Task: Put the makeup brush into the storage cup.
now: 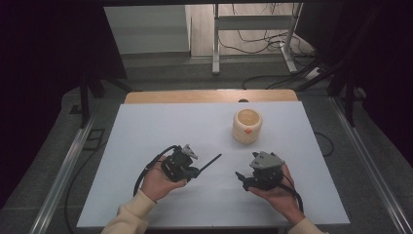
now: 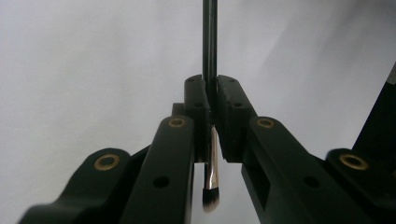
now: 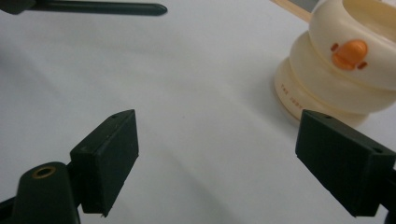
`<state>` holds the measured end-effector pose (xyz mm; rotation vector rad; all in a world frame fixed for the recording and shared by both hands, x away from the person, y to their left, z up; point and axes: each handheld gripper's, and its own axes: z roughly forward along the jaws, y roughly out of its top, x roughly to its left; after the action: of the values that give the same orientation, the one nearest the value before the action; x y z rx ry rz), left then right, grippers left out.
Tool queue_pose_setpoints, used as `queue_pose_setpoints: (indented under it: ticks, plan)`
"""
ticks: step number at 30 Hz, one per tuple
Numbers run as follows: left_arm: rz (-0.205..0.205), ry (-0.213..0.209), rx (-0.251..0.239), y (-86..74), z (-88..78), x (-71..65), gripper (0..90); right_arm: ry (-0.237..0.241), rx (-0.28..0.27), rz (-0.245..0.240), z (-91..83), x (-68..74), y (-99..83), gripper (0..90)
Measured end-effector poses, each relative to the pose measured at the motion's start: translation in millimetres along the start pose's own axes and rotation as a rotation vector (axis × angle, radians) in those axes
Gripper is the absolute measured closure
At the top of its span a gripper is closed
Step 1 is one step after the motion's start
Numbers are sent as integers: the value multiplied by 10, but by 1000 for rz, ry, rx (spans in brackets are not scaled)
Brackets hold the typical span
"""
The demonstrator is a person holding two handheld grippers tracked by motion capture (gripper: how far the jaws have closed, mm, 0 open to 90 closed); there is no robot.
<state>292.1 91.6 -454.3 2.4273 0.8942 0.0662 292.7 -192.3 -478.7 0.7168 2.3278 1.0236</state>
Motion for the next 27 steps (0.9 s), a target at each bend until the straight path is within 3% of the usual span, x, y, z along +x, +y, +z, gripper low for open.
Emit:
queue_pose_setpoints:
  ticks: [14,27]
  plan:
    - [-2,-5,0,-6,-1,12,839,10,-9,-76,115,126,202,173]
    - [9,-17,17,-3,55,-17,839,18,8,-130,230,280,243,164]
